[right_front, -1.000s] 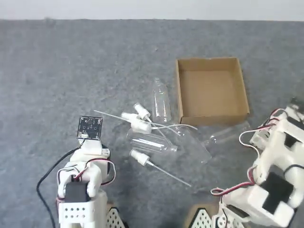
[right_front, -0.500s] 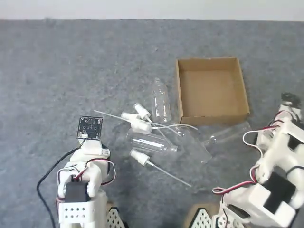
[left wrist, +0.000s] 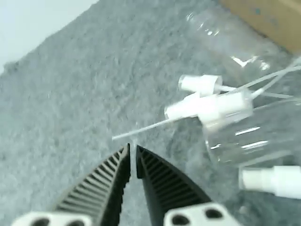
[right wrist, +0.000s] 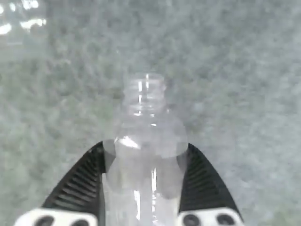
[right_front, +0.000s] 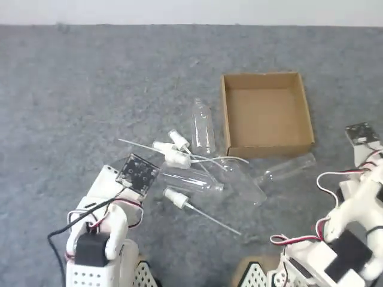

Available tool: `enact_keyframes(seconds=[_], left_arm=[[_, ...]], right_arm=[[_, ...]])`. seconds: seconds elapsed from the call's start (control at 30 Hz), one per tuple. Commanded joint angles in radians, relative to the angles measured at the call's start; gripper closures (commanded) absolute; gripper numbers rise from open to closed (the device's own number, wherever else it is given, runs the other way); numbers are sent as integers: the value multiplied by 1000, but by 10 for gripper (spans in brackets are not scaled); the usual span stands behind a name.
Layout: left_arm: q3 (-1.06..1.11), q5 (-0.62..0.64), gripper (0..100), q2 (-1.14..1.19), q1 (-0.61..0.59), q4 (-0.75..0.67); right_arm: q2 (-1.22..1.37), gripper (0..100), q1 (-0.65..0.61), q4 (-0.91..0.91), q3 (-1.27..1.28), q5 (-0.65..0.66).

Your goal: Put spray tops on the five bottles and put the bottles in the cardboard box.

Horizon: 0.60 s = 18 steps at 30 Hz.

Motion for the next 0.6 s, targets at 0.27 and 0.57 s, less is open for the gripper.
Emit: enact_keyframes(seconds=[0.27,0.57], left_arm=[[-271,95,827,651,359,-41],[-274,126,825,787,523,-81]], right_arm=[[-67,992,-10,-18,38,46],[-65,992,-10,-16,38,46]])
